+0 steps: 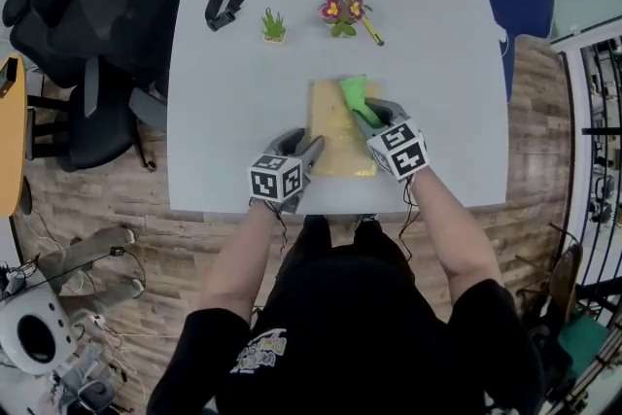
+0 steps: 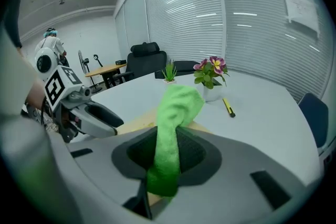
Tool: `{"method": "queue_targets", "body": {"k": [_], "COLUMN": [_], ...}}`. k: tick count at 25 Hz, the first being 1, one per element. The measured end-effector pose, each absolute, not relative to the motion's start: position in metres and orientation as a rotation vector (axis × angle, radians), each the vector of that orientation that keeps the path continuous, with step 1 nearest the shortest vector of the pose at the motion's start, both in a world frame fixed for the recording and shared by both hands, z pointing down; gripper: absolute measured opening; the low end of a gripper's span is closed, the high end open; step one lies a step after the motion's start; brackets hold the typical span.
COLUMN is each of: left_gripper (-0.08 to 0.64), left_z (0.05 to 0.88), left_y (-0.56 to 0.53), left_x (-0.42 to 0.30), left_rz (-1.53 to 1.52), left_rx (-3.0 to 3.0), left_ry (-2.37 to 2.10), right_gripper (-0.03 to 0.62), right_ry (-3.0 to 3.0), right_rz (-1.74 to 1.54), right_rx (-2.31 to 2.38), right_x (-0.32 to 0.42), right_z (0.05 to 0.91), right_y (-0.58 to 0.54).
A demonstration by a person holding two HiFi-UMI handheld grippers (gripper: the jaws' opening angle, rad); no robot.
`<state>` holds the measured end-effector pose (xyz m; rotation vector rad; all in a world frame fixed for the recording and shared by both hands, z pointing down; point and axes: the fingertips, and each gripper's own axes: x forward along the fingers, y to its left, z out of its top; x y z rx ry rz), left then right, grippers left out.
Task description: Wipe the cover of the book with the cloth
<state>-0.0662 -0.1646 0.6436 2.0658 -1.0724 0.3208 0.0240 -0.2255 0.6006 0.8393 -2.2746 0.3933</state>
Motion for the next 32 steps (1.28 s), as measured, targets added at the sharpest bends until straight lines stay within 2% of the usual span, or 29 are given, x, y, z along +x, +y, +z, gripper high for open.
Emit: {"method": "queue_targets", "body": {"k": [13, 32], "left_gripper": [0.215, 0.215], "left_z": [0.642, 0.643], "left_y": [-0.164, -0.164], "left_x": [-0.066, -0.067], "left_rz": [0.321, 0.319], "left_rx": [2.066, 2.077], "left_ry": [-1.065, -1.081], "right_gripper": [0.098, 0.098], "right_ry": [-2.218, -2.237], "right_rz": [0.282, 0.228], "right_rx": [0.845, 0.687], "right_x": [0.013, -0.007], "right_z": [0.61, 0.614], "right_y": [-0.279, -0.206]}}
